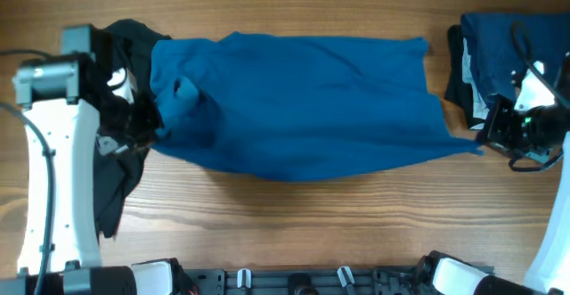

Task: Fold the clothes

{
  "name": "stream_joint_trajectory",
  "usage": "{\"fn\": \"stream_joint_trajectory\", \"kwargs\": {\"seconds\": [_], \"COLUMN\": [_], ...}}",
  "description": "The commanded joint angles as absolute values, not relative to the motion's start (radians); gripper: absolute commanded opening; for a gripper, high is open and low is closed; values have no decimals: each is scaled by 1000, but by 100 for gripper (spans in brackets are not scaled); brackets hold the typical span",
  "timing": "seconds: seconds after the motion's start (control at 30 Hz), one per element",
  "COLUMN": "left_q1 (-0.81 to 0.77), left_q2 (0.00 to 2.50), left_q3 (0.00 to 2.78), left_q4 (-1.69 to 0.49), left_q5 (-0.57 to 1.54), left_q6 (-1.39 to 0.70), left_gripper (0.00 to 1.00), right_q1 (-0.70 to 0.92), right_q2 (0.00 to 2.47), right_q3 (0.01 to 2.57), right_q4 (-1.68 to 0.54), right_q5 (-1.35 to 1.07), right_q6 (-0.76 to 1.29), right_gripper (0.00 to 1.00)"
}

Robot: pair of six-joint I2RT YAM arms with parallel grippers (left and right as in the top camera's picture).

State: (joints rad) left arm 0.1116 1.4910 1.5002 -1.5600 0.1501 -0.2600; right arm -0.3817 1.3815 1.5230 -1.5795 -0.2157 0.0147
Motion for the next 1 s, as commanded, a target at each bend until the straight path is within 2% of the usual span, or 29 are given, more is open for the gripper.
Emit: {"fn": "stream_joint_trajectory", "kwargs": {"seconds": [0.0,0.23,0.6,0.97], "left_q1": [115,115,115,115], "left_q2": [1485,1485,1492,1613], "left_q3": [1376,1319,1319,1273], "left_q4": [-1502,-1402,-1072,-1001], "left_q5": [141,135,92,16], "left_q6": [-270,-269,-269,-269], "left_gripper": [4,4,4,4], "right_q1": [-387,-388,-387,-398], "right_q2": [1378,1374,1433,1549], "right_q3": [1441,1328,1307,1185], "right_q4": [-1548,-1458,-1187,-1079], "right_q5": [-187,-194,-194,-179], "right_q6": [54,86,112,108], "right_gripper": [4,4,4,4]}}
